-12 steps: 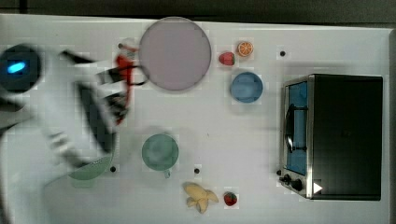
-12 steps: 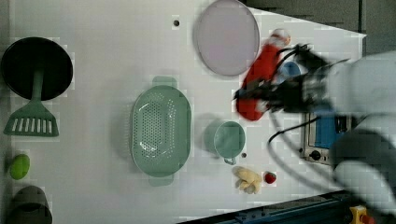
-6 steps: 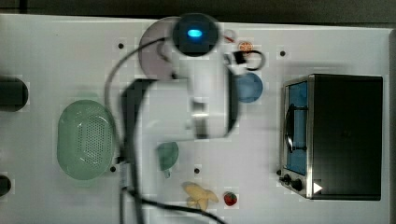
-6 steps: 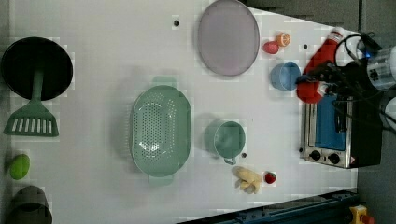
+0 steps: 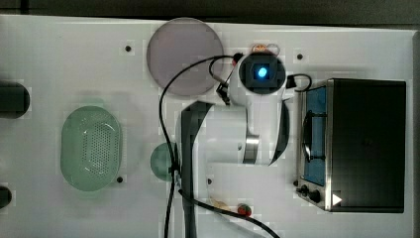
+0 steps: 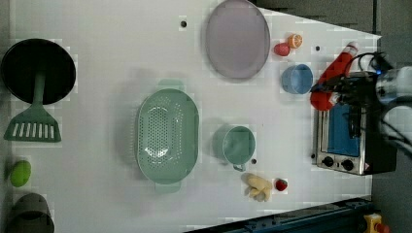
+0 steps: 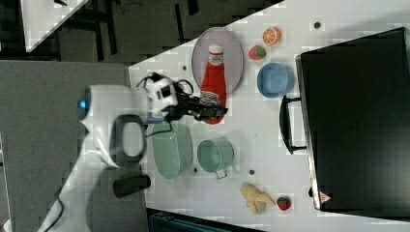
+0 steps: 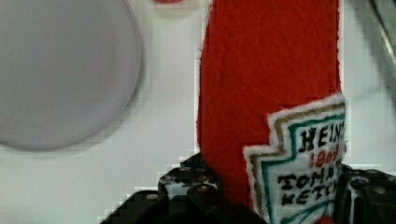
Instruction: Pick ketchup from strainer and place it on the table
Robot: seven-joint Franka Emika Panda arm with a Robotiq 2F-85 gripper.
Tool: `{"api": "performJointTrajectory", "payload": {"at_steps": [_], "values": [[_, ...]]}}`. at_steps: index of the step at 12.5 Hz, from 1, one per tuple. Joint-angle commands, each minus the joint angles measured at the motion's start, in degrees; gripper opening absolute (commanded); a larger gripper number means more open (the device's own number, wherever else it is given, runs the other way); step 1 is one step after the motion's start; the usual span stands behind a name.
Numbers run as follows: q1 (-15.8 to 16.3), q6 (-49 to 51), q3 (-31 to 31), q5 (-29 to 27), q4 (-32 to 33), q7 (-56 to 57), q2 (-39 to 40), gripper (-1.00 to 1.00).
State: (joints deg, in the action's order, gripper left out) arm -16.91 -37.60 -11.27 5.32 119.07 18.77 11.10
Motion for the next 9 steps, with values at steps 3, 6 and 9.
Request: {"api": "performJointTrajectory", "payload": {"at_steps": [3, 6, 9], "values": [[2.2, -12.4, -0.2, 0.1, 10.4, 3.1, 4.4, 0.26], [2.3, -18.6, 0.0, 0.1, 11.8, 3.1, 8.9, 0.89], [2.3, -18.6, -0.4, 0.0, 11.3, 3.1, 6.4, 1.00]]}}
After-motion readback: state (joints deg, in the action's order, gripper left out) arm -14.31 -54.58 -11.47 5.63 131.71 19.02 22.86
